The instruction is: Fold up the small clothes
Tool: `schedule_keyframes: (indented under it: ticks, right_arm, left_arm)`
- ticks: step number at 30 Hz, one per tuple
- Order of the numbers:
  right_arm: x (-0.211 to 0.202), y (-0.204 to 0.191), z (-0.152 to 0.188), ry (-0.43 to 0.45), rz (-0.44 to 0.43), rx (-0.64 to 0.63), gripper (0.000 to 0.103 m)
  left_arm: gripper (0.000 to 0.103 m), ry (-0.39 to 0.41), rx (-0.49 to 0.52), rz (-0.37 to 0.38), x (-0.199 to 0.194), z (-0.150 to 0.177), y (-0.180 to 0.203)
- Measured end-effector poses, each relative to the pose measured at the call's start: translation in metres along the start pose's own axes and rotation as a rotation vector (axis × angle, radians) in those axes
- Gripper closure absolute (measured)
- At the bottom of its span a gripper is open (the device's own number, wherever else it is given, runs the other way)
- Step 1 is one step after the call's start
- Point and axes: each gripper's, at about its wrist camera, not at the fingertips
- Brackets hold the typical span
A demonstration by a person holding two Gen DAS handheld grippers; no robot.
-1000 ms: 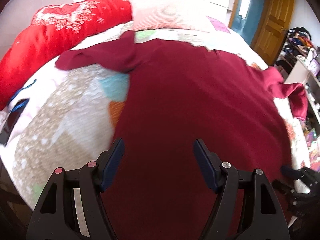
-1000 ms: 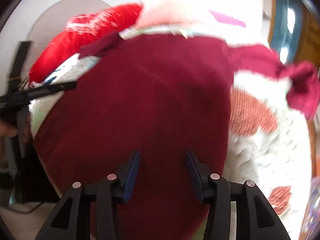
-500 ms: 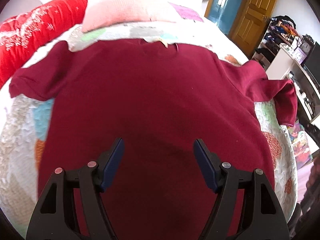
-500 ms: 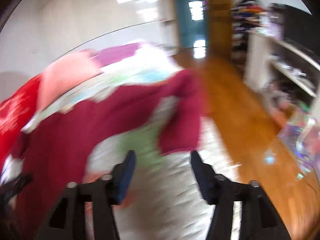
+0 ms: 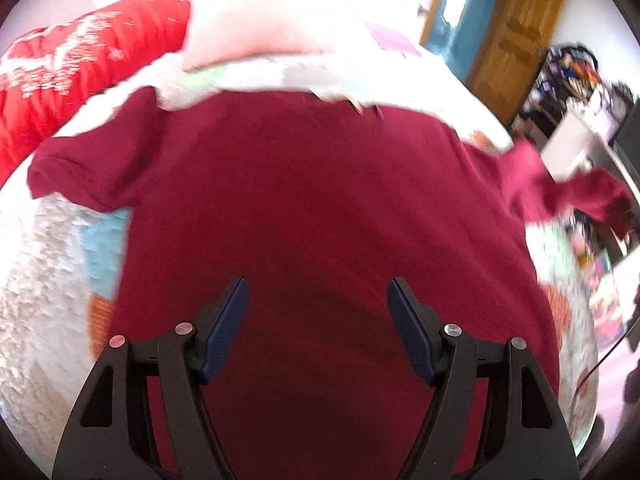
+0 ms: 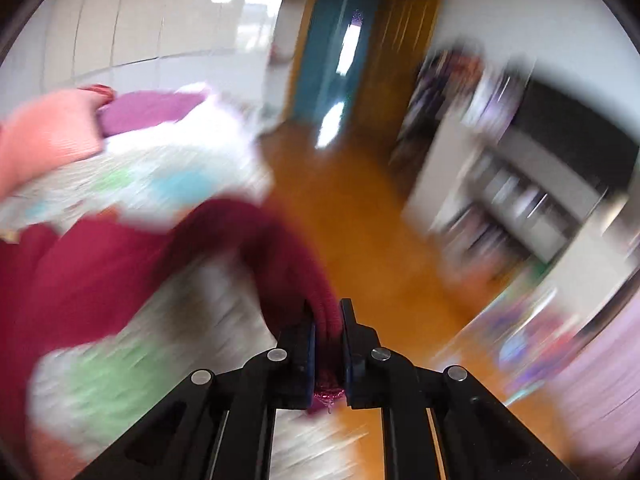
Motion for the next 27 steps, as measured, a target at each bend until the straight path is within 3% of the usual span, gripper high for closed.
schedule_keyframes:
  ticks: [3,4,5,7,8,10,11,13,14,15,18,19,21,23,25,27]
  right_arm:
    - [-0.054,-0.010,-0.036,0.240,0.146,-0.099,0.094]
    - [-0.067,-0.014,-0.040,0.289,0.145,-0.121,0.094]
    - [-0.094,-0.032,-0.049,0.392,0.139,-0.173,0.094]
    - [-0.121,-0.063,-0.058,0.515,0.097,-0.247,0.094]
    - [-0.141,-0.091,-0.058,0.593,0.021,-0.308,0.094]
    - [-0.159,-0.140,-0.055,0.649,-0.111,-0.392,0.094]
    - [-0.161,-0.159,-0.053,0.648,-0.155,-0.421,0.092]
    - [-0.158,-0.210,-0.044,0.571,-0.321,-0.498,0.086]
    - [-0.150,-0.233,-0.040,0.497,-0.421,-0.529,0.077]
    - [-0.138,-0.258,-0.036,0.399,-0.527,-0.565,0.075]
    - [-0.114,-0.285,-0.024,0.213,-0.674,-0.623,0.075]
    - [-0.119,-0.281,-0.017,0.207,-0.695,-0.606,0.075]
    - [-0.118,-0.246,-0.015,0.216,-0.697,-0.528,0.061]
    - [-0.113,-0.204,-0.014,0.218,-0.663,-0.422,0.036]
    - [-0.102,-0.157,-0.011,0.193,-0.662,-0.289,0.026]
    - [-0.083,-0.116,-0.008,0.111,-0.687,-0.181,0.026]
  left_arm:
    - [0.031,0.030,-0.067,0.018,-0.012,-0.007,-0.023]
    - [0.031,0.045,-0.096,0.027,-0.017,-0.009,-0.033]
    - [0.031,0.058,-0.116,0.031,-0.022,-0.010,-0.039]
    - [0.031,0.089,-0.151,0.034,-0.030,-0.011,-0.051]
    - [0.031,0.102,-0.165,0.031,-0.034,-0.011,-0.056]
    - [0.031,0.114,-0.184,0.022,-0.038,-0.012,-0.063]
    - [0.031,0.113,-0.188,0.019,-0.039,-0.010,-0.064]
    - [0.031,0.106,-0.194,0.018,-0.040,-0.009,-0.068]
    - [0.031,0.103,-0.192,0.017,-0.039,-0.009,-0.068]
    - [0.031,0.102,-0.183,0.014,-0.040,-0.009,-0.068]
    - [0.031,0.108,-0.152,0.003,-0.040,-0.013,-0.066]
    - [0.031,0.104,-0.143,0.010,-0.038,-0.016,-0.065]
    - [0.031,0.097,-0.131,0.040,-0.032,-0.022,-0.062]
    - [0.031,0.089,-0.105,0.076,-0.023,-0.033,-0.053]
    - [0.030,0.071,-0.078,0.104,-0.009,-0.045,-0.041]
    - [0.030,0.031,-0.065,0.120,0.010,-0.058,-0.029]
Point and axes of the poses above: each gripper's, at about its wrist camera, not at the fingertips, and x roughly the way its jaws point, y to its right, z to its underside, and after that the axes turned 13 degrees about -y, right-handed
